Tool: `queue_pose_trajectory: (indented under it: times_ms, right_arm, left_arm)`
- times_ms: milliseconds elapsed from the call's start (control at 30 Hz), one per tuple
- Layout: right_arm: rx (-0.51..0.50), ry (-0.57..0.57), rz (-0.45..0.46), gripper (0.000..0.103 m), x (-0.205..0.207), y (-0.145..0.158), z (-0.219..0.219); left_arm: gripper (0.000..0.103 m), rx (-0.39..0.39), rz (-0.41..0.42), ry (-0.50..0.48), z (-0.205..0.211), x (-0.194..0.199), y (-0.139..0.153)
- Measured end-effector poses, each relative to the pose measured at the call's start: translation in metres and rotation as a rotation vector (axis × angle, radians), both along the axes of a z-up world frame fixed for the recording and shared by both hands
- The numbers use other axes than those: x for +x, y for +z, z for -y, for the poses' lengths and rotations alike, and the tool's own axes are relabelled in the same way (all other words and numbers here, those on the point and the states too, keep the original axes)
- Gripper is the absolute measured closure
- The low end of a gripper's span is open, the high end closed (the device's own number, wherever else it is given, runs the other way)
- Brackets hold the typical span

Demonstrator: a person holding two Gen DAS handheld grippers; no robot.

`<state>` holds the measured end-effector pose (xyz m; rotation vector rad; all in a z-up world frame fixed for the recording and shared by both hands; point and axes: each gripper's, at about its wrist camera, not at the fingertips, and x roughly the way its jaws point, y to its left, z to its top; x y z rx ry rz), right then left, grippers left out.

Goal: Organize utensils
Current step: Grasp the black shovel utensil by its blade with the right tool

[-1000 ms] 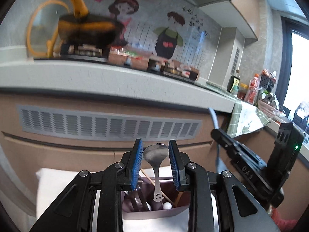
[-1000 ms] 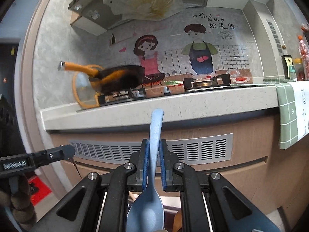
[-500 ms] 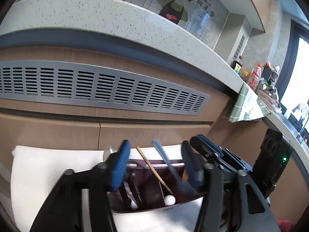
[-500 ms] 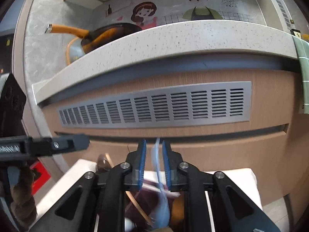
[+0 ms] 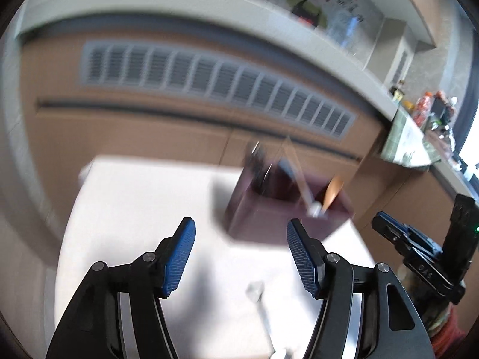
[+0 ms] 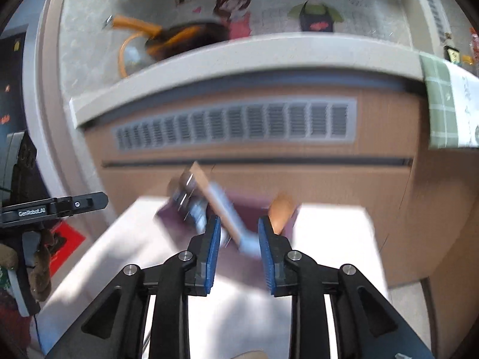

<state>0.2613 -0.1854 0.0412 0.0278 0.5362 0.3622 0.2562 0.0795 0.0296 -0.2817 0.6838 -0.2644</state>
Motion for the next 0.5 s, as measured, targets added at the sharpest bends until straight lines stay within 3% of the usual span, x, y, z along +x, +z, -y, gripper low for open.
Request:
queue_pose_trajectory:
  times_ms: [133, 233, 300, 500]
  right_arm:
    - [-0.046, 0.08, -0.146, 0.078, -0.023, -0.036, -0.031]
    - [-0.083, 0.148, -0.251, 0.078, -0.036, -0.063, -0.058]
    - [-0.099, 0.182, -0.313, 0.078, -0.039, -0.078, -0.076]
    - [-0.103, 0.166, -0.432, 0.078, -0.019, -0.104, -0.108]
  left_arm:
    - [0.039, 0.014, -0.122, 0.057, -0.031, -0.034, -0.046]
    - [0.039, 0.113, -0.161, 0.121, -0.045, -0.063, -0.069]
    - [0.039, 0.134, -0.176, 0.141, -0.054, -0.079, -0.076]
    - [0.039, 0.042, -0.241, 0.149, -0.069, -0.1, -0.094]
